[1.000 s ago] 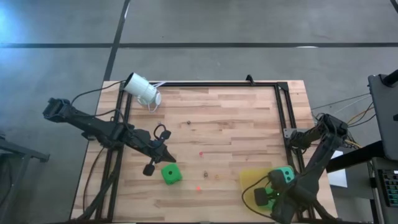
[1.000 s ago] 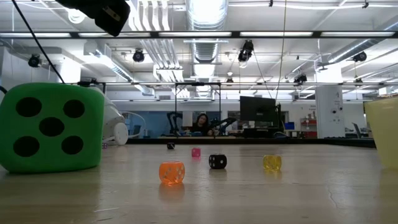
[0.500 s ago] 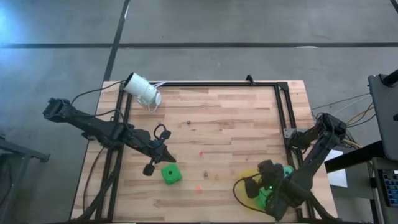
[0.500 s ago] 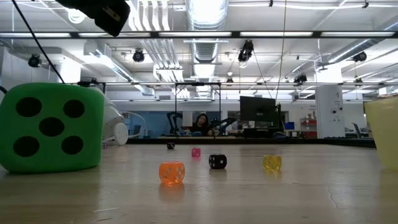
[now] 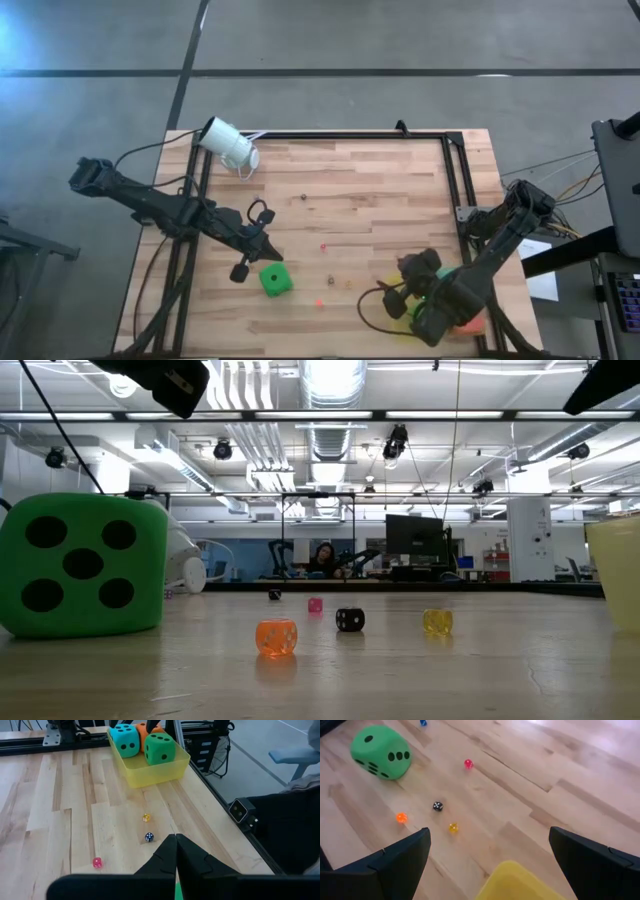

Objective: Pick & Place Dice
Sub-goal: Put the large green die into the yellow bin

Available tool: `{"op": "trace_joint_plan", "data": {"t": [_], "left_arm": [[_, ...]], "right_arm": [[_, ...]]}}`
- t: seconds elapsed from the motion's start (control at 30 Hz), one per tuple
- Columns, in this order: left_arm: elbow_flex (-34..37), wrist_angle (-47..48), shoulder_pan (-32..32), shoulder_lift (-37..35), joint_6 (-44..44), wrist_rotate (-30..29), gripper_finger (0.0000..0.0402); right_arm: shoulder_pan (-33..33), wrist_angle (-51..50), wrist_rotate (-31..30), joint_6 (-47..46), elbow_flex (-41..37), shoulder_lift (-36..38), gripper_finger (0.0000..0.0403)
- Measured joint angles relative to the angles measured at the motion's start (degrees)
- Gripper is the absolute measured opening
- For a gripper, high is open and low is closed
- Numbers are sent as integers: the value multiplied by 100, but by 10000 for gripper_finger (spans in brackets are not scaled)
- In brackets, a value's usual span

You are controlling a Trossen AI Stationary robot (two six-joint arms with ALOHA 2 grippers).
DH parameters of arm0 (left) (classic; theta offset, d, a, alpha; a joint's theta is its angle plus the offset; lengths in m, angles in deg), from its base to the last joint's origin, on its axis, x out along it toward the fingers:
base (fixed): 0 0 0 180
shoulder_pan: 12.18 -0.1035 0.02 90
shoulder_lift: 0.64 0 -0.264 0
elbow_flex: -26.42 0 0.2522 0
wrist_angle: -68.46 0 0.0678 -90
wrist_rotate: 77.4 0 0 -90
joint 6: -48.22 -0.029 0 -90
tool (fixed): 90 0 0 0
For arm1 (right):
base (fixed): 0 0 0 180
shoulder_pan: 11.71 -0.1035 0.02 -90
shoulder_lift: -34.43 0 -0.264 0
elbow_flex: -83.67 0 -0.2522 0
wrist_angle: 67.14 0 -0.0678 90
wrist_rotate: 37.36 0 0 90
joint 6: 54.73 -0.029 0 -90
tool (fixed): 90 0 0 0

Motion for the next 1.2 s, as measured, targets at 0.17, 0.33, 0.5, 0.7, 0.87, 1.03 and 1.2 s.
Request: {"op": "trace_joint_plan", "data": {"t": [0.17, 0.33, 0.5, 0.7, 0.87, 1.03, 1.2], "left_arm": [[0, 0, 0, 0, -13, 0, 6], [0, 0, 0, 0, -13, 0, 6], [0, 0, 0, 0, -17, 0, 6], [0, -4, 0, 0, 13, -2, 6], [-2, -24, 0, -1, 237, -77, 6], [-2, 369, 229, -2, 875, -149, 6], [-2, 1042, 844, 26, 1009, -1370, 6]], "right_arm": [[8, 33, -438, 269, 0, -2, 400], [5, 108, -832, 597, 0, -2, 400], [5, 394, -909, 968, 0, -2, 400], [5, 897, -908, 1707, 0, -2, 400], [5, 1342, -905, 2201, 0, -2, 400], [1, 1495, -894, 2446, 0, -2, 400], [1, 1497, -896, 2410, -42, -2, 400]]}}
